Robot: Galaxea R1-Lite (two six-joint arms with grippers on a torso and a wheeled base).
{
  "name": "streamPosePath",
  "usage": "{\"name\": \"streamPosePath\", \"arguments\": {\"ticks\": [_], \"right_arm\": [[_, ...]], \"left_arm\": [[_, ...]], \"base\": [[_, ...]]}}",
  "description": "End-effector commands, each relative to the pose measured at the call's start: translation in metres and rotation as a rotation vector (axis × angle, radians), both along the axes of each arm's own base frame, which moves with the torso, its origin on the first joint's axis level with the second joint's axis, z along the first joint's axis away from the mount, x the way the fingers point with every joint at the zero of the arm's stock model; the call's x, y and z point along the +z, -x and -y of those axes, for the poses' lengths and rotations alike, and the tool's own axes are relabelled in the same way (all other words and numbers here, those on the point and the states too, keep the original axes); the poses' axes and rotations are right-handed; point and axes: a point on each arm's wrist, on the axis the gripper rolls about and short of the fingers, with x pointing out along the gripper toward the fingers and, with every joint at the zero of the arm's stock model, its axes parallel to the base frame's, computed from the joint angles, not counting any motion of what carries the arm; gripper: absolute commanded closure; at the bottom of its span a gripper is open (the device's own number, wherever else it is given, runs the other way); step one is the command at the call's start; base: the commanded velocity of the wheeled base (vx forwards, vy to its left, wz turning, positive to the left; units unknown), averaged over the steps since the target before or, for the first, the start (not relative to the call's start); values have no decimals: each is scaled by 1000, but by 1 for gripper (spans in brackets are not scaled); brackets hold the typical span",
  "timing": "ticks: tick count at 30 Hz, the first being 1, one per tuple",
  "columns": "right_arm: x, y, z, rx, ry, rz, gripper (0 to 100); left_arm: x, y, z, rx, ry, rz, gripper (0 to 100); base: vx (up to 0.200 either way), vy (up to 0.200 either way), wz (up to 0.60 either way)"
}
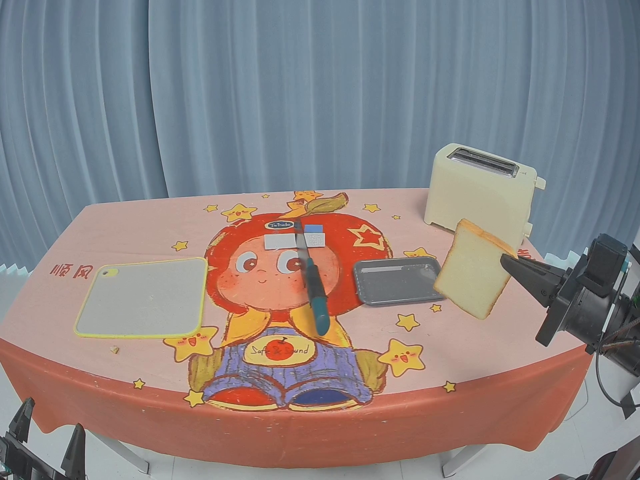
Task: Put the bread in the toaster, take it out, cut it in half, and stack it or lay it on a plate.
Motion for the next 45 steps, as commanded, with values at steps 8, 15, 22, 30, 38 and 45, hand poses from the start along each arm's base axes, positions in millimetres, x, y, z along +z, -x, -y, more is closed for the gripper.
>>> {"name": "streamPosePath", "arguments": {"ticks": [8,15,22,30,38,45], "right_arm": [[-6,2,-2,16,14,-18,100],[-6,2,-1,12,17,-16,100],[-6,3,-2,17,14,-11,100],[-9,3,-2,20,22,-22,100],[-10,3,-2,20,21,-25,100],[-10,5,-5,39,15,-31,100]], "left_arm": [[-5,0,0,-1,-1,-1,0],[-5,0,0,1,-1,-1,0],[-5,0,0,-4,-1,-1,0],[-5,0,0,-4,-3,-1,0],[-5,0,0,-4,-3,-1,0],[-5,0,0,-4,-4,-1,0]], "base": [[0,200,0],[0,200,0],[0,200,0],[0,200,0],[0,200,0],[0,200,0]]}}
